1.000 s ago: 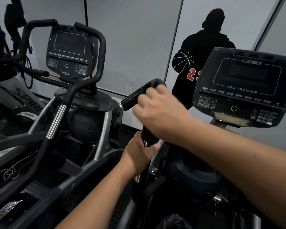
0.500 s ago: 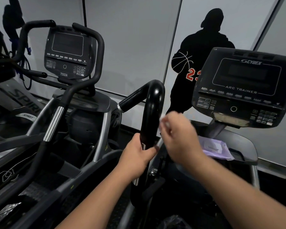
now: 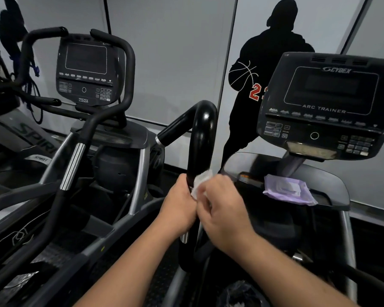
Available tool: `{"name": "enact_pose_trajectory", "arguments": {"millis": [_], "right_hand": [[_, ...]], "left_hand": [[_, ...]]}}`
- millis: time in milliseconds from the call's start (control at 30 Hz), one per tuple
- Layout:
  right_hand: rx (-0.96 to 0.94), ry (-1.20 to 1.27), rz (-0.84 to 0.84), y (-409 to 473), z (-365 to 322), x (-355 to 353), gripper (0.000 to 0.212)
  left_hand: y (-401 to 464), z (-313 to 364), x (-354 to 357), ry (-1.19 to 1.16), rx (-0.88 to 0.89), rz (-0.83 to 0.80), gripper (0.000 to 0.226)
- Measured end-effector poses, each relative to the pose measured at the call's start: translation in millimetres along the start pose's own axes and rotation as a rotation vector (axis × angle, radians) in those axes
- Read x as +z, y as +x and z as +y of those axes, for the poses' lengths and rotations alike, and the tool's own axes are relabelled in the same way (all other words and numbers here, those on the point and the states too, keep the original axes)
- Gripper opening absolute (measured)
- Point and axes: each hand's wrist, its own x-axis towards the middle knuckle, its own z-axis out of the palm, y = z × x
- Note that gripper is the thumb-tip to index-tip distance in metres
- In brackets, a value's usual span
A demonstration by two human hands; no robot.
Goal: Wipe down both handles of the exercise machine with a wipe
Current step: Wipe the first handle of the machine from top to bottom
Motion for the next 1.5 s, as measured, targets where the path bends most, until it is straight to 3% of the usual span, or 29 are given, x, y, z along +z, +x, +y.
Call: {"name": "enact_pose_trajectory", "arguments": {"millis": [67,233,300,433,600,767,900,967,1067,1100,1200,1367,1500], "right_hand": [[-0.023,0.007,-0.008,0.2,0.0,0.0,0.003],[0.062,0.053,0.191,52.9,-11.4,-12.5,0.009],[0.053,0.067,0.151,31.5,-7.9,-4.3,0.006],[0.074,-0.007,-0.088,-38.1,3.3,20.9,0.002],[0.220,0.111,0.191,-7.7,8.2,17.7,0.012],[0.101,0.086,-0.073,-51.3,3.8,29.4,0.014],[0.277,0.164,0.142,-13.7,8.0,22.4,0.022],[0.196,0.146,0.082,-11.8,7.8,20.0,0.020],[-0.085,-0.141,-0.187,-27.4,10.7,17.9,0.009],[-0.114,-0.219,-0.192,-21.9,14.6,15.1,0.008],[-0.185,-0.307,0.032,7.5,18.6,4.0,0.012],[-0.587,-0.513,-0.220,-7.1,18.0,3.8,0.012],[-0.481,-0.512,-0.050,23.4,15.6,-0.8,0.006]], "left_hand": [[0.8,0.1,-1.7,-0.003,0.016,-0.010,0.026],[5.2,-11.1,-14.6,-0.017,0.066,-0.181,0.047],[3.6,-16.8,-21.9,-0.179,0.037,-0.238,0.044],[-1.0,-18.0,-32.2,-0.442,-0.027,-0.315,0.042],[-2.6,-18.8,-35.7,-0.526,-0.079,-0.297,0.042],[-3.1,-22.9,-31.2,-0.562,-0.089,-0.243,0.028],[-4.2,-23.9,-29.6,-0.541,-0.072,-0.231,0.030],[-5.0,-25.6,-28.0,-0.538,-0.077,-0.217,0.030],[-7.4,-26.2,-27.2,-0.548,-0.094,-0.203,0.029],[-7.6,-27.0,-26.9,-0.554,-0.098,-0.189,0.029],[-7.2,-34.8,-22.7,-0.603,-0.103,-0.131,0.029],[-13.8,-32.1,-19.9,-0.712,-0.167,-0.037,0.027],[-17.8,-33.9,-16.9,-0.741,-0.124,-0.027,0.029]]}}
